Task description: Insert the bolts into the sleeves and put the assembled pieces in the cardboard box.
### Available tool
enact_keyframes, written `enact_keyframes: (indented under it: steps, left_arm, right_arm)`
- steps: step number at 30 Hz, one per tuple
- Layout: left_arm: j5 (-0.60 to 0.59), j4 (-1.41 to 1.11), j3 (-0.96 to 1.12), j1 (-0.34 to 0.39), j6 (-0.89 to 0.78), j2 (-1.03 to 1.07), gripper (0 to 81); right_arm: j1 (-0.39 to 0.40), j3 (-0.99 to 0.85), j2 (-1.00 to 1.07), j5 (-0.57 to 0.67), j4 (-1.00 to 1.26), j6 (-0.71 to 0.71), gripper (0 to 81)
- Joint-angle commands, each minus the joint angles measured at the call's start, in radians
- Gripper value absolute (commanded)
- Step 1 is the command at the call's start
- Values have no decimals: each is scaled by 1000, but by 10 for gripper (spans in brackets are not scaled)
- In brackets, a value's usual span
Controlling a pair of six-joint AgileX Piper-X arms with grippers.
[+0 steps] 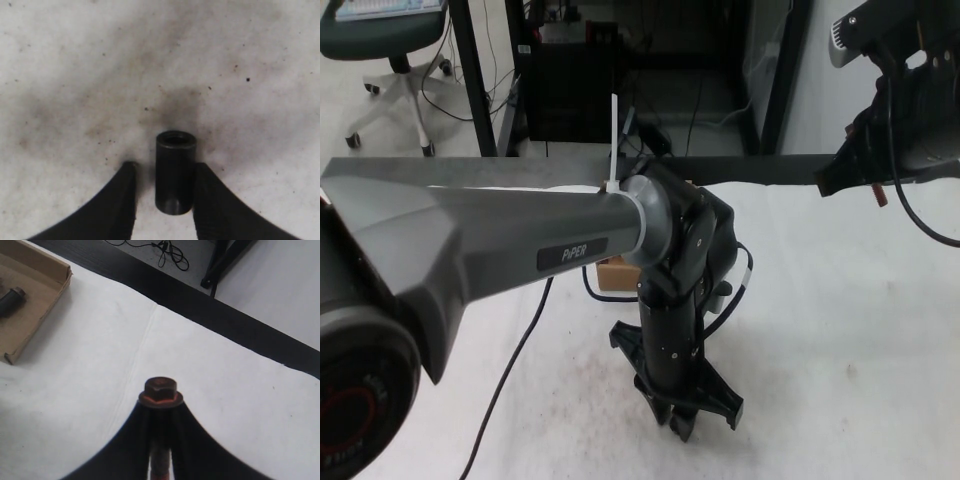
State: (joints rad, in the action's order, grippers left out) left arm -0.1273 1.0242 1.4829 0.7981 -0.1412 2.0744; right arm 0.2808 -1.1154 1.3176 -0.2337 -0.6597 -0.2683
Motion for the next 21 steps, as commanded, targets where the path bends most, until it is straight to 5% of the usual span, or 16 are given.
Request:
enact_keyframes:
  steps: [1,3,6,7,21]
  left_arm:
    - [-2,-23,-14,-1,7,5,342]
    - [-2,-37,-14,-1,7,5,285]
    - [-7,-55,-14,-1,30,5,32]
    - [-16,-61,-14,-1,51,5,2]
    - [-67,-179,-14,-8,141,-108,2]
  right_arm:
    - [-3,-8,-14,7,12,6,18]
    - [-3,-8,-14,7,12,6,18]
    - [-3,-8,-14,7,12,6,18]
    - [-3,-8,-14,7,12,6,18]
    - [-22,-8,-14,-6,12,8,18]
